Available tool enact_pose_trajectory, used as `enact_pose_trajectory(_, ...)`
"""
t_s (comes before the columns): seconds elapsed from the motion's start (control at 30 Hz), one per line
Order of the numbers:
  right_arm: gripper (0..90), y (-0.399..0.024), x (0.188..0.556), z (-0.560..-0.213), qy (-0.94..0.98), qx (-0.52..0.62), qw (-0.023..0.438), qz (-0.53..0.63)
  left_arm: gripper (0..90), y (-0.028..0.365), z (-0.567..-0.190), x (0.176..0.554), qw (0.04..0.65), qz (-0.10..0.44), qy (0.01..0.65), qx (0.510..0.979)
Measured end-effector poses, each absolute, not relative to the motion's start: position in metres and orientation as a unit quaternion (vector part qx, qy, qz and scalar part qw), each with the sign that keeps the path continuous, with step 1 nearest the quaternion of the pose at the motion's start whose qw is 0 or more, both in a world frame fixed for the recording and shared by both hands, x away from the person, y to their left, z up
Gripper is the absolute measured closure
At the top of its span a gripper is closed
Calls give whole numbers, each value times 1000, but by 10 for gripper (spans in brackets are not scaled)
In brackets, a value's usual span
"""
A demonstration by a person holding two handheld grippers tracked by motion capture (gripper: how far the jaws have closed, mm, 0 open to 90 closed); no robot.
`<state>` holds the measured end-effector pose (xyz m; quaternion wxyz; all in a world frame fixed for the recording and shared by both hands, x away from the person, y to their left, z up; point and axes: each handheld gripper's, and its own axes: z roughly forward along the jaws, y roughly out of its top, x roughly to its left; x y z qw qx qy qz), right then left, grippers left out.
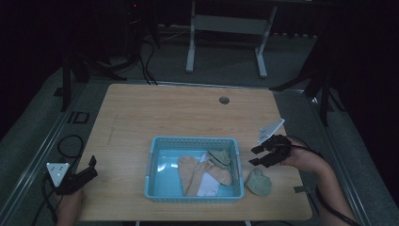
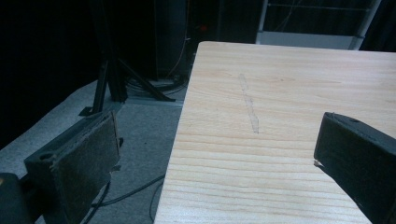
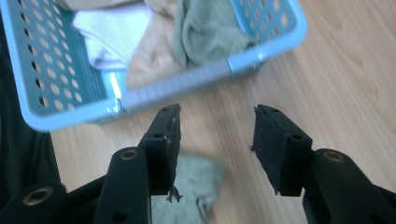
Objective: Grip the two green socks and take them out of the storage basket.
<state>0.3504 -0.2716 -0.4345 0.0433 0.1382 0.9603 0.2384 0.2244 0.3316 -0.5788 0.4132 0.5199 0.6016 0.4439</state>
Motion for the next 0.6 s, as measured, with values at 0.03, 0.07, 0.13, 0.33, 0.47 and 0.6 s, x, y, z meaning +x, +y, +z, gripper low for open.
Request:
enact_pose_trajectory(0.03, 523, -267, 351, -433, 960, 137, 43, 239, 4, 332, -579, 224, 413, 444, 601, 520)
enact_pose_trajectory(0.07, 524, -263, 352, -432, 961, 131, 42, 238, 4, 332, -579, 224, 413, 444, 601, 520)
enact_pose_trajectory(0.13, 533, -255, 353, -430, 962, 125, 41, 239, 4, 332, -579, 224, 414, 443, 602, 520)
enact_pose_trajectory(0.33, 540, -230, 357, -425, 963, 99, 36, 249, 4, 332, -579, 224, 414, 443, 601, 520)
enact_pose_trajectory(0.47, 543, -211, 362, -428, 964, 85, 30, 250, 4, 332, -579, 224, 414, 443, 601, 520)
enact_pose_trajectory(0.6, 544, -192, 366, -437, 966, 76, 19, 246, 4, 332, -579, 224, 415, 442, 601, 520)
